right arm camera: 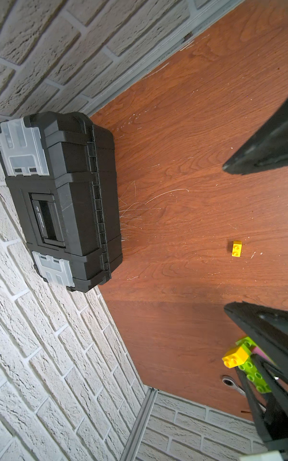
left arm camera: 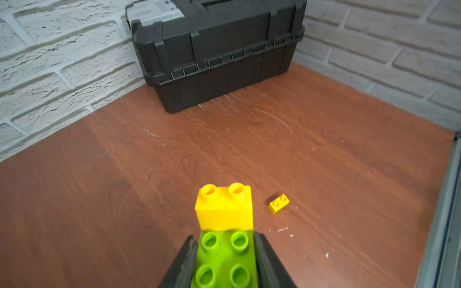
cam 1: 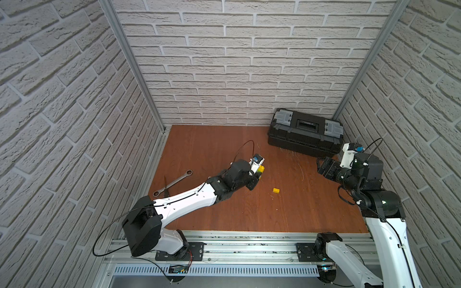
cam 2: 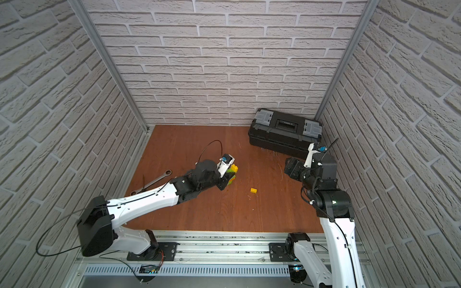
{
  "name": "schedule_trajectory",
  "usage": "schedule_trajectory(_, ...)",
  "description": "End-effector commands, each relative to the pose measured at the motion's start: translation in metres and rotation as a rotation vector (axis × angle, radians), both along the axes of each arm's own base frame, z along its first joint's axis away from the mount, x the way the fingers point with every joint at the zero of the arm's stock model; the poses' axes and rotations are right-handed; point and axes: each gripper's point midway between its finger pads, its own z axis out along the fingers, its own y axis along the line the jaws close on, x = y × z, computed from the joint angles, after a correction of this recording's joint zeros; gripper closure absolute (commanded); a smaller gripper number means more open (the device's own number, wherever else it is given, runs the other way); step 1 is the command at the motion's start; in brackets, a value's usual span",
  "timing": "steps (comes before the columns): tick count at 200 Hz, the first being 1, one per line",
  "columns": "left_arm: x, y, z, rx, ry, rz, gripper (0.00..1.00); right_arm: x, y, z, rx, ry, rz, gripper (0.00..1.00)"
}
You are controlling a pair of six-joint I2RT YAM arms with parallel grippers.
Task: Assemble a carrot with lego
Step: Adjust the lego brick at the center of the board.
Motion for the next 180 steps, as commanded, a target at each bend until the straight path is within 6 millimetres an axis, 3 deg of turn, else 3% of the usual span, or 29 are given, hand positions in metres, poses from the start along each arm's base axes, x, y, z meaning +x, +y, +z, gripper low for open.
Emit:
schedule_trajectory(1, 0.000, -0.009, 0.038, -0.373, -0.096, 0.023, 1.00, 0.010, 0.006, -0.001, 0.037, -0.029, 0.021, 0.20)
schedule_trajectory(29, -0.001, -0.004, 0.005, -0.416, -0.088, 0.044, 1.00, 0.016, 0.014, -0.009, 0.055, -0.042, 0.065, 0.20)
schedule_trajectory(57, 0.002, -0.015, -0.018, -0.404, -0.103, 0.019, 1.00, 0.021, 0.015, -0.016, 0.034, -0.035, 0.084, 0.21)
schedule_trajectory(89, -0.003, -0.034, -0.031, -0.412, -0.149, -0.055, 1.00, 0.023, 0.021, -0.027, 0.028, -0.023, 0.127, 0.21)
schedule_trajectory(121, -0.015, -0.055, -0.055, -0.337, -0.207, -0.124, 1.00, 0.024, 0.025, -0.039, 0.031, -0.032, 0.156, 0.20)
schedule_trajectory(180, -0.017, -0.060, -0.103, -0.162, -0.301, -0.084, 1.00, 0.026, 0.034, -0.048, 0.054, -0.044, 0.207, 0.21)
